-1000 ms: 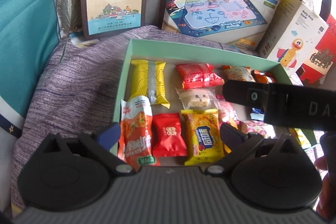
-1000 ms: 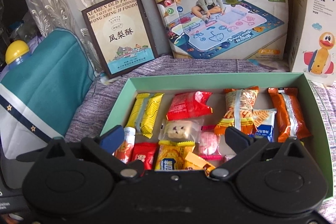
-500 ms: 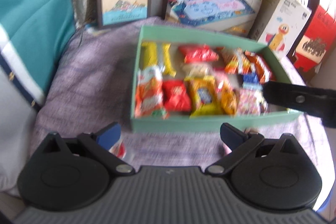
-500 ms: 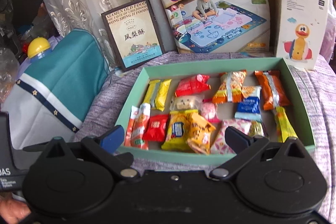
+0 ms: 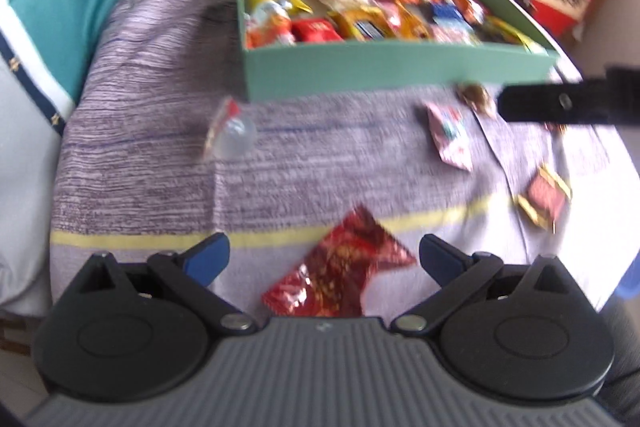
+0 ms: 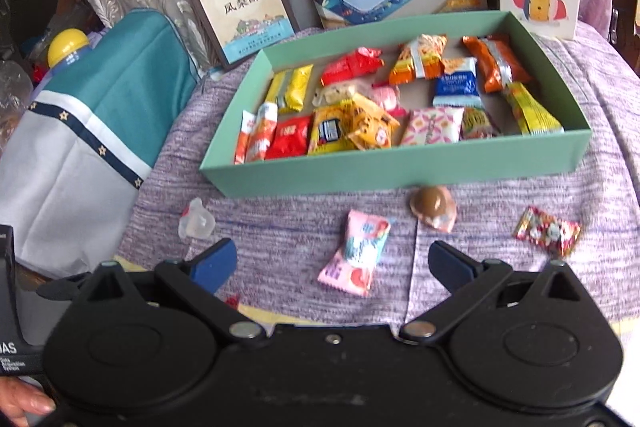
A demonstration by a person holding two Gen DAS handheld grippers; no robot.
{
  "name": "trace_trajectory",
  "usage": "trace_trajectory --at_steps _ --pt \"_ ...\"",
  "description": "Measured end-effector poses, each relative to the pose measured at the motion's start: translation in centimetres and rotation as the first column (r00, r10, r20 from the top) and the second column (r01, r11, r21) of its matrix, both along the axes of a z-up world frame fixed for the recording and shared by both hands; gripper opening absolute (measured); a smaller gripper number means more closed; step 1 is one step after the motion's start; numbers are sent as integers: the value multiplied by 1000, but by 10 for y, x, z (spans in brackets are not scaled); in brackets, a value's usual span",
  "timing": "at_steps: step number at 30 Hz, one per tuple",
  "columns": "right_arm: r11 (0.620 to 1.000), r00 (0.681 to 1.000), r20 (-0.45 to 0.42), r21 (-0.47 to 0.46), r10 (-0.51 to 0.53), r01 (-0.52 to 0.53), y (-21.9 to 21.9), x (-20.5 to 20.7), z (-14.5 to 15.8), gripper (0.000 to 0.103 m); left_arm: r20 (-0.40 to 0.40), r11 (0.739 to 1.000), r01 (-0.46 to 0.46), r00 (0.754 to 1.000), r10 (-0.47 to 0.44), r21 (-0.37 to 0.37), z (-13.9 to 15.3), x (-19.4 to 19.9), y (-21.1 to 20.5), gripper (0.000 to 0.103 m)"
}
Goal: Organize snacks
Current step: 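Move both grippers back over the remaining snacks, then grasp the red shiny wrapper with the left gripper while the right grasps the pink milk candy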
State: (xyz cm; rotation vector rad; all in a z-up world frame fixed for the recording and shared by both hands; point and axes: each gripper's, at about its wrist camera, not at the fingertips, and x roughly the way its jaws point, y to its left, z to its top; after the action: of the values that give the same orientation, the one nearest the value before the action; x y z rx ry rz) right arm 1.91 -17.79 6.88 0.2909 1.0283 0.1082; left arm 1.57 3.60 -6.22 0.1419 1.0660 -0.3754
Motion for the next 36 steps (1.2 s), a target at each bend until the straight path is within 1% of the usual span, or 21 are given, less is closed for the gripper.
trace_trajectory --at_steps 3,4,6,7,8,9,10,11,13,17,21,23,24,26,31,33,35,36 --pt "1000 999 -34 0 -19 19 -1 -4 -7 103 -3 999 36 999 -36 37 -9 -6 -4 102" --pt "1000 999 -47 2 -27 27 -3 -5 -10 103 -7 998 40 999 -40 46 -12 -6 -6 99" --pt "999 997 -59 -10 -42 41 -4 -7 -14 103 -16 998 32 999 -31 50 -18 -4 -9 88" --pt "999 997 -62 -25 -50 49 -5 -7 -15 99 -28 999 25 999 -24 44 -20 -3 -10 77" --pt "998 996 -65 -37 -60 57 -6 -7 -16 96 -13 999 11 1000 -11 49 -21 -3 -11 71" --pt "997 995 -68 -44 -68 65 -7 -8 -17 92 5 999 4 1000 -4 51 -20 -3 -12 62" --pt "997 995 -66 -45 -73 70 -8 -8 -17 89 20 998 -6 1000 5 56 -19 -3 -13 44" --pt "997 995 -63 -40 -72 70 -10 -7 -18 85 21 999 -18 1000 17 44 -17 -2 -13 41" --pt "998 996 -62 -26 -66 64 -10 -7 -19 84 12 998 -61 998 62 -11 -16 2 -7 41" --pt "998 994 -90 -32 -57 54 -3 -1 -26 84 13 989 -133 991 134 -70 -18 9 0 41" --pt "998 993 -105 -33 -52 48 5 12 -35 75 8 984 -145 989 146 -100 -18 9 4 41" --pt "999 993 -112 -26 -46 43 7 19 -40 66 0 981 -153 988 154 -119 -19 8 9 42" --pt "999 992 -116 -19 -45 43 8 23 -42 64 -4 980 -155 988 156 -128 -19 7 11 42" --pt "999 991 -127 -20 -48 46 9 31 -49 54 -12 976 -159 987 159 -146 -19 7 16 42" --pt "996 986 -150 -57 -78 70 10 44 -66 53 -29 971 -158 987 155 -178 -19 10 21 49" --pt "994 990 -129 -95 -58 45 15 45 -67 52 -23 972 -155 988 153 -174 -20 9 19 50" --pt "988 994 -113 -152 -1 -16 27 43 -68 35 -12 976 -146 989 146 -164 -20 9 16 48" --pt "988 994 -110 -154 13 -30 31 42 -68 27 -4 977 -142 990 143 -156 -20 9 15 48"
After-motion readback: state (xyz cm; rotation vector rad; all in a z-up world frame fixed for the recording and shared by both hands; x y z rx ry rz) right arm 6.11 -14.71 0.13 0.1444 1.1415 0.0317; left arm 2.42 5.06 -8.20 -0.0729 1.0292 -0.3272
